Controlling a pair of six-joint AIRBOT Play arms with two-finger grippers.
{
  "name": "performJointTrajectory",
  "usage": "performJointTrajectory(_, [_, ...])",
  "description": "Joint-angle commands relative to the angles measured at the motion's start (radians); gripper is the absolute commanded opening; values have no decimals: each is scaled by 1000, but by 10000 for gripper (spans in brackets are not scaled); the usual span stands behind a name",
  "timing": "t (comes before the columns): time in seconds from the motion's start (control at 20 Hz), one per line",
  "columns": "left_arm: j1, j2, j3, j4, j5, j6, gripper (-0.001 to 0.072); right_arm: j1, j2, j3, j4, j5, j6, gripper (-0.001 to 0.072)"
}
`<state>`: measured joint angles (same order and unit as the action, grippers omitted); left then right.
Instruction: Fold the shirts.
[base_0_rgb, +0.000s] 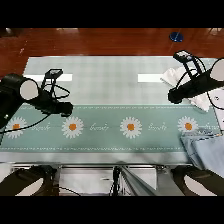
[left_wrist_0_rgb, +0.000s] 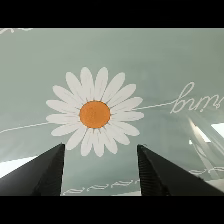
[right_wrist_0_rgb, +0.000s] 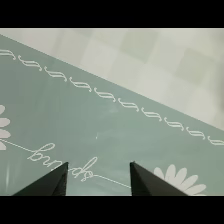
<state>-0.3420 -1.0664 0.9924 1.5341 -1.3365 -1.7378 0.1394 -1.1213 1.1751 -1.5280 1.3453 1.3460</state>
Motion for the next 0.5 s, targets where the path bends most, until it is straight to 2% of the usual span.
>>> performJointTrajectory(0.0, [0, -1, 1, 0, 0, 0, 529, 1, 0, 0, 0, 0, 0, 481])
performJointTrajectory(0.45, [0, -1, 1, 0, 0, 0, 529, 0, 0, 0, 0, -12, 0, 481])
